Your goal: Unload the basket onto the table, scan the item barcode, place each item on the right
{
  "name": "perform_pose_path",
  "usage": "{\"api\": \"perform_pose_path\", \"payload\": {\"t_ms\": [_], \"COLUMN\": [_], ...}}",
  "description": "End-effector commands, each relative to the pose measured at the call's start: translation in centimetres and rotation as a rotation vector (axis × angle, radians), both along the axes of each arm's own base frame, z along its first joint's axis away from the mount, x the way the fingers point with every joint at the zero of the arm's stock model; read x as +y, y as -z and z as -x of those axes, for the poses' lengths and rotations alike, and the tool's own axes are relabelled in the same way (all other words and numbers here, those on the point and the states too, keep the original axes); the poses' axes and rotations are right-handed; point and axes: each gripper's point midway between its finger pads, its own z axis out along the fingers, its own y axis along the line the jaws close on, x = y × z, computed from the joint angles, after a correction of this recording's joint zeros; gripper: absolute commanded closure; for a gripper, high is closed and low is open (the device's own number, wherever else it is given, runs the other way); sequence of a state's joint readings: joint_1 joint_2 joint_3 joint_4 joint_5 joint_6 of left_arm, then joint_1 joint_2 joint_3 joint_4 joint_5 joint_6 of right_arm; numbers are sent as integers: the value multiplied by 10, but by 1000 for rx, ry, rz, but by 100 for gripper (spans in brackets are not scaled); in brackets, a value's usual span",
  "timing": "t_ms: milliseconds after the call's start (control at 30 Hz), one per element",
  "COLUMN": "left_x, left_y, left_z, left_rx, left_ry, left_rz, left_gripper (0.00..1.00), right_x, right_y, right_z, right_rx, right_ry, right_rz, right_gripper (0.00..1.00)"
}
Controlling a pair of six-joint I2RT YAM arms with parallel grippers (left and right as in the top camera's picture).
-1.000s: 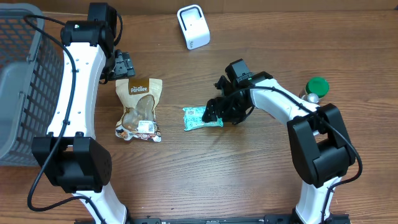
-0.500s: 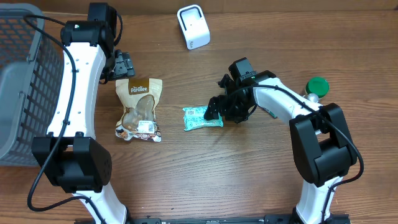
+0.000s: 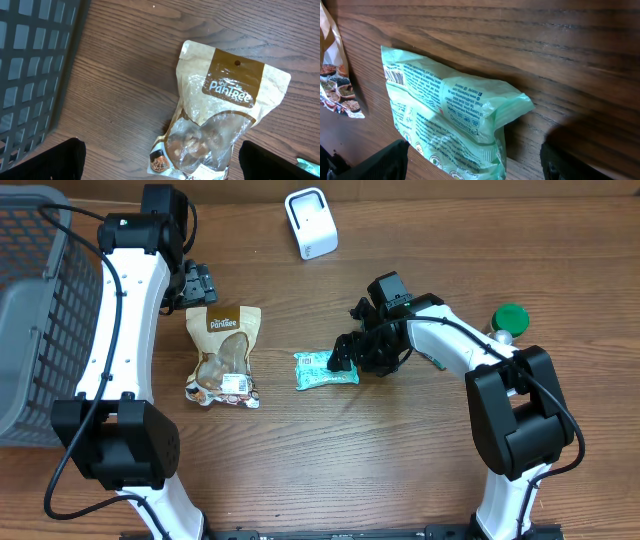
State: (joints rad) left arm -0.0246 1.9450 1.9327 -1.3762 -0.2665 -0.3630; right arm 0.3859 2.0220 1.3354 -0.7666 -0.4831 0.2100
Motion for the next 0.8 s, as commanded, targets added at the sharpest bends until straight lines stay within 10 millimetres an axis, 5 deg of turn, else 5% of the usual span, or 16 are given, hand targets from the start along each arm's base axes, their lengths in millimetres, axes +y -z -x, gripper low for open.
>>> {"api": "perform_pose_path", "payload": {"t_ms": [0,567,767], "left_x": [0,0,0], "left_y": [-9,-9,-9], "left_z": [-2,-2,-2], "left_rx": [-26,-26,-26], "left_ry": [5,5,5], "left_rz": [-3,-3,-3], "left_gripper": [1,0,0], "right_x": [-1,-2,0], "right_y": [2,16,15], "right_z": [0,17,13], "right_rx": [10,74,93], "right_ry": [9,43,102], "right_rz": [-6,-13,-19], "right_gripper": [20,55,49]}}
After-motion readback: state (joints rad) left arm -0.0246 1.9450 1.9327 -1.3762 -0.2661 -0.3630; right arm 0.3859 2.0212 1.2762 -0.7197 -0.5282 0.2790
